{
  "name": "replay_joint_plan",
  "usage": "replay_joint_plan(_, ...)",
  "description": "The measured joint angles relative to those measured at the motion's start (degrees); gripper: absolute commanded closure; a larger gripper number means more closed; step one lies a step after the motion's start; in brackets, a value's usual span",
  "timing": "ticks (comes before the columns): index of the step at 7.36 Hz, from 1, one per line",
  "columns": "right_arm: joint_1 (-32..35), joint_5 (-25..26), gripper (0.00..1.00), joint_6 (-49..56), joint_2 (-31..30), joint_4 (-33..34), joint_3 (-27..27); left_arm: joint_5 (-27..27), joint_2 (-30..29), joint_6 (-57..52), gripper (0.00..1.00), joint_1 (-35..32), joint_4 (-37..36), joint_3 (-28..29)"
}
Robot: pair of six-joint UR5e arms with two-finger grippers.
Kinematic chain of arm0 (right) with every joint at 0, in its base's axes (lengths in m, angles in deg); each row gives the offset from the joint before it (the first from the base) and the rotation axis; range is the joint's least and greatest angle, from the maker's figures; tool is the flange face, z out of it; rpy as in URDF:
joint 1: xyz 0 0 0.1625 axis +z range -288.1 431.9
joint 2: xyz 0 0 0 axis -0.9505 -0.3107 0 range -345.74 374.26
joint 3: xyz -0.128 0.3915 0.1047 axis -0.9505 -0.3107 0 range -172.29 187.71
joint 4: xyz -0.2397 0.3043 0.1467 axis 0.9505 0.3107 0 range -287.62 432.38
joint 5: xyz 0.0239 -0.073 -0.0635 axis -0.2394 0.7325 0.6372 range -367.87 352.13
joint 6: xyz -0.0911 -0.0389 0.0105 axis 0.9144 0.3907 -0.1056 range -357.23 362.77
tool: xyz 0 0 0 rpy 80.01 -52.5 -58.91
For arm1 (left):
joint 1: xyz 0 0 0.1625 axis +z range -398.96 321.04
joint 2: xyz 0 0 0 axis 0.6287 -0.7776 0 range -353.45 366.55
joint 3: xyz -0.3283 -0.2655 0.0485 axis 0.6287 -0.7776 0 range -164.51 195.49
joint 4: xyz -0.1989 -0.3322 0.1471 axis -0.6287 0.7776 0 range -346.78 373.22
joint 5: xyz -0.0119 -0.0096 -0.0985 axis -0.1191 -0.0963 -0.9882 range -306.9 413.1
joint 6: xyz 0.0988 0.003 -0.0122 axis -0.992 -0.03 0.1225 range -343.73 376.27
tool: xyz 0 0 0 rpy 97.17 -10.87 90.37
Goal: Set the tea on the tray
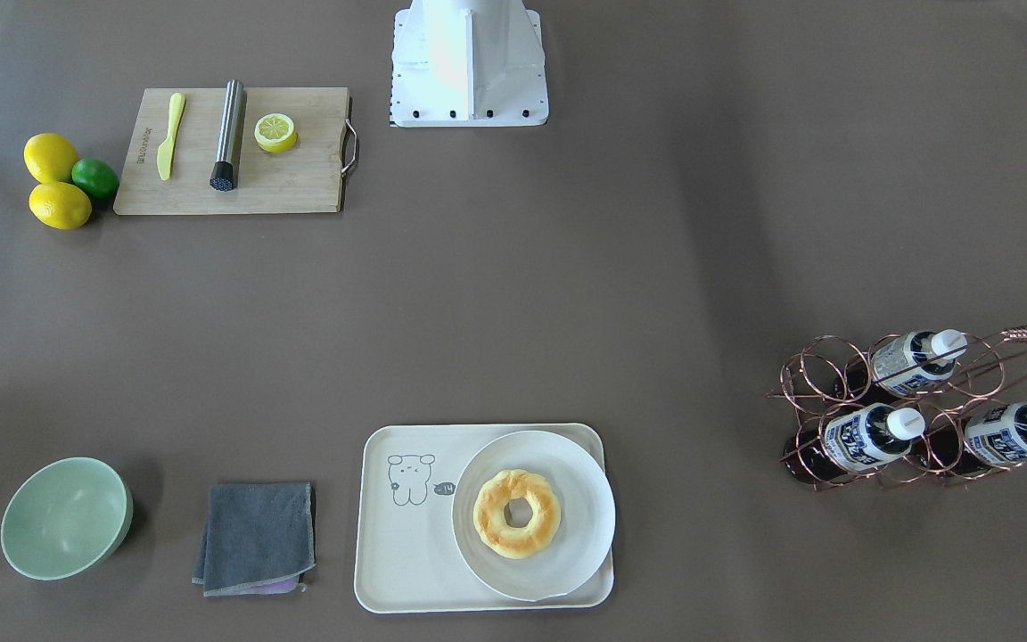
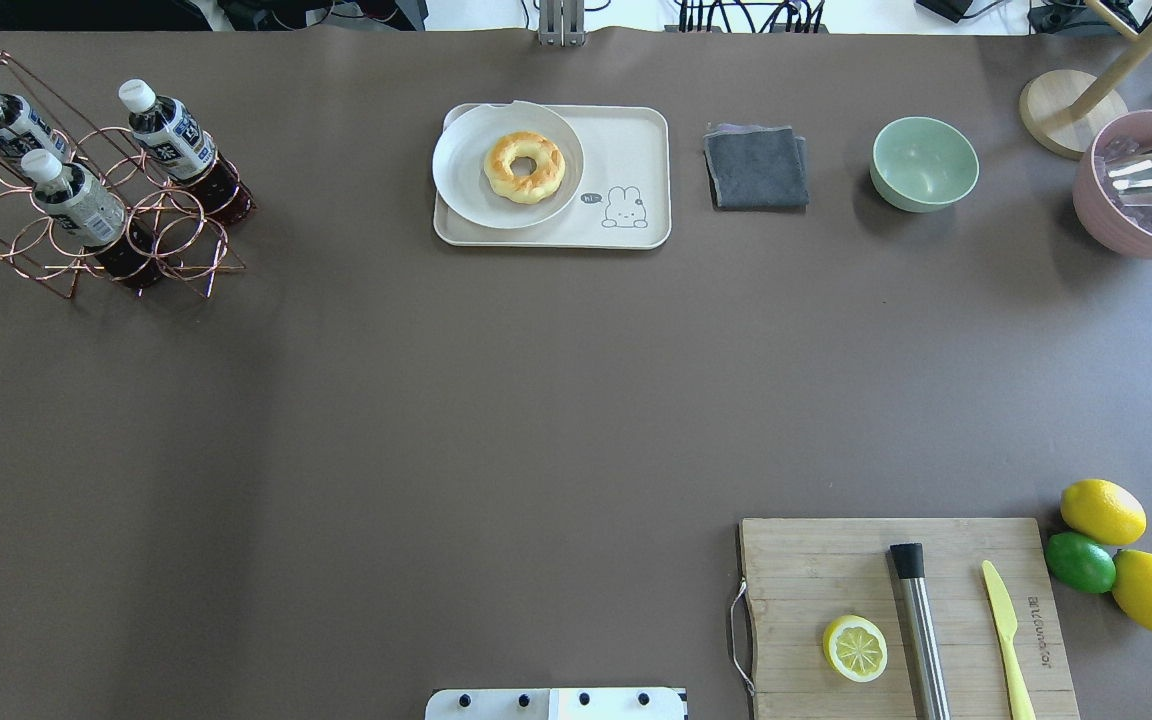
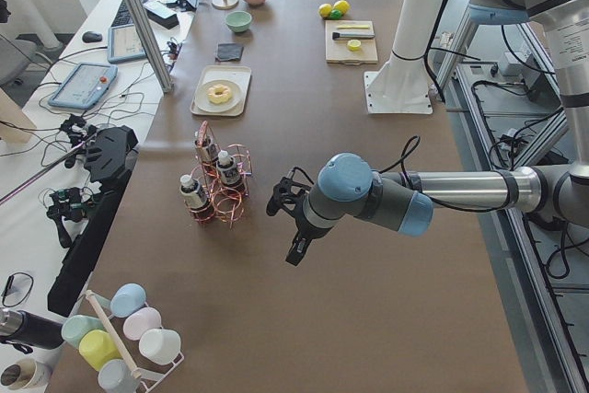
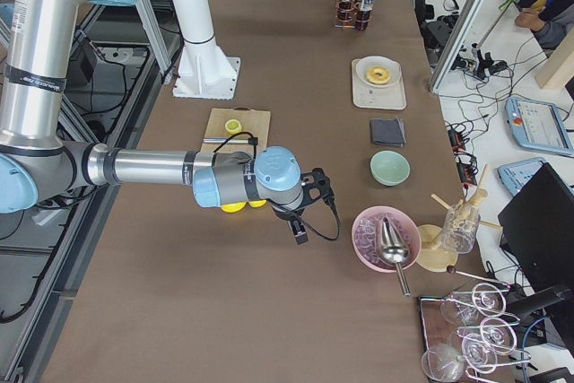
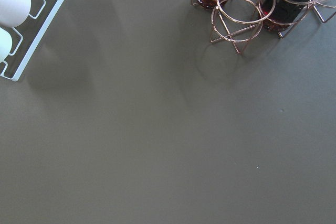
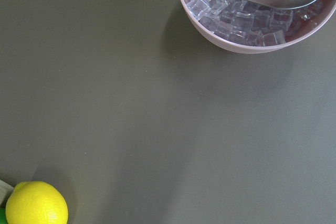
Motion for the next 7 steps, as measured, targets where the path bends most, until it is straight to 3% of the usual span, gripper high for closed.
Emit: replay_joint_plan(7,0.0,-0.1,0.0,-0.1,-0.1,-0.1,0.0,-0.1,0.2,-0.1,0.02,-0.1,2.3,0.7)
